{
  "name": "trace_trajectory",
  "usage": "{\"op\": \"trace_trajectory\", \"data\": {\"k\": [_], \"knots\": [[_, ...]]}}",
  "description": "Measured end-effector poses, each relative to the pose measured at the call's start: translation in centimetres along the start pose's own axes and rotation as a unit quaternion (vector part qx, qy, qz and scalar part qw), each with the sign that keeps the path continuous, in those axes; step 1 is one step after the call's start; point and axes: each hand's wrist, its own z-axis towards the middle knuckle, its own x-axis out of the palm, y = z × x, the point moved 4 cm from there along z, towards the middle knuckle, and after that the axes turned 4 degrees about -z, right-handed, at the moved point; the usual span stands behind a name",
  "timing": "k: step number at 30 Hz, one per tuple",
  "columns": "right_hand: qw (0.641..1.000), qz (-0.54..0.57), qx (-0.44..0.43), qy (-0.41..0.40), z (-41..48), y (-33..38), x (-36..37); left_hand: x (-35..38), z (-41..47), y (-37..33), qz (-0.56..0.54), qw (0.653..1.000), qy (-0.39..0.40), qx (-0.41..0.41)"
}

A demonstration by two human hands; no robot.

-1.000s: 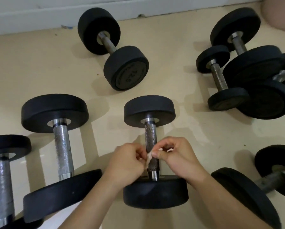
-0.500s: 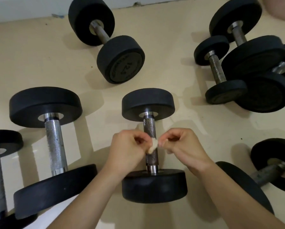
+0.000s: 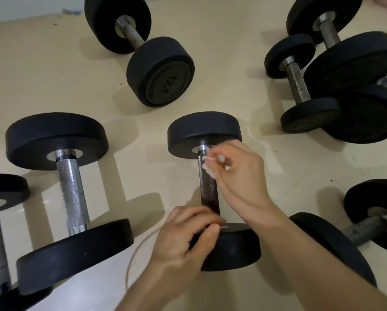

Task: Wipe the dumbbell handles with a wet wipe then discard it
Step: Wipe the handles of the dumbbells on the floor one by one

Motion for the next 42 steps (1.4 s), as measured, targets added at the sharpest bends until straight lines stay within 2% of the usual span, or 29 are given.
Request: {"op": "trace_trajectory", "data": {"k": [2, 5, 8, 9, 11, 13, 14, 16, 19, 20, 23, 24, 25, 29, 30, 32, 35, 36, 40, 41, 42], "knots": [[0.997, -0.053, -0.054, 0.018, 0.4, 0.2, 0.2, 1.1, 0.0, -0.2, 0.097, 0.994, 0.000, 0.044], [0.991, -0.052, -0.034, 0.118, -1.6, -0.8, -1.0, 1.8, 0.5, -1.3, 0.117, 0.989, -0.014, 0.095], [0.975, -0.071, -0.044, 0.206, -3.3, -1.3, -3.1, 3.1, 0.2, -2.4, 0.101, 0.978, 0.011, 0.179], [0.974, -0.085, -0.060, 0.201, -2.8, -1.3, -3.2, 3.6, 0.1, -2.6, 0.097, 0.975, 0.022, 0.198], [0.979, -0.121, -0.083, 0.141, -0.6, -1.4, -2.9, 4.2, 0.0, -2.0, 0.120, 0.969, 0.021, 0.213], [0.984, -0.139, -0.049, 0.097, 1.2, -1.7, -2.6, 4.8, 0.0, -1.0, 0.168, 0.965, 0.007, 0.199], [0.983, -0.148, -0.034, 0.104, 1.1, -2.1, -2.7, 5.2, -0.1, -0.6, 0.180, 0.964, 0.007, 0.196], [0.970, -0.155, -0.053, 0.180, -0.6, -2.5, -3.3, 6.0, -0.4, -0.3, 0.186, 0.958, 0.007, 0.218], [0.929, -0.141, -0.087, 0.331, -3.1, -2.0, -4.5, 6.8, -0.3, -0.8, 0.192, 0.949, -0.005, 0.250], [0.930, -0.139, -0.096, 0.326, -2.3, -1.9, -4.4, 6.9, -0.3, -0.8, 0.190, 0.948, -0.012, 0.255], [0.960, -0.180, -0.037, 0.210, 0.9, -2.9, -4.4, 7.2, -0.2, -0.7, 0.194, 0.947, -0.017, 0.254], [0.963, -0.187, -0.045, 0.189, 0.9, -3.1, -4.3, 7.2, -0.1, -0.7, 0.198, 0.947, -0.020, 0.254], [0.958, -0.192, -0.075, 0.199, 0.2, -3.1, -4.2, 7.3, -0.1, -0.6, 0.201, 0.946, -0.018, 0.254], [0.898, -0.188, -0.186, 0.351, -2.8, -2.5, -4.0, 7.1, -0.2, -0.9, 0.193, 0.952, -0.007, 0.238], [0.878, -0.212, -0.220, 0.368, -1.9, -2.4, -3.7, 7.1, -0.2, -0.9, 0.188, 0.955, -0.005, 0.231], [0.850, -0.289, -0.282, 0.338, 0.9, -2.0, -2.8, 7.2, -0.2, -0.7, 0.187, 0.957, 0.002, 0.221], [0.881, -0.324, -0.203, 0.278, 2.4, -2.4, -2.5, 6.9, -0.5, -0.6, 0.189, 0.958, 0.002, 0.215], [0.889, -0.305, -0.184, 0.288, 1.4, -2.2, -2.6, 6.7, -0.8, -0.6, 0.183, 0.960, -0.004, 0.213], [0.882, -0.129, -0.078, 0.446, -2.7, -1.3, -3.7, 6.0, -1.9, -0.6, 0.185, 0.959, -0.058, 0.209], [0.883, -0.119, -0.065, 0.448, -2.2, -1.3, -3.4, 5.7, -2.2, -0.6, 0.189, 0.957, -0.075, 0.205], [0.896, -0.135, -0.081, 0.415, -1.2, -1.3, -3.1, 5.4, -2.3, -0.7, 0.195, 0.956, -0.089, 0.201]]}}
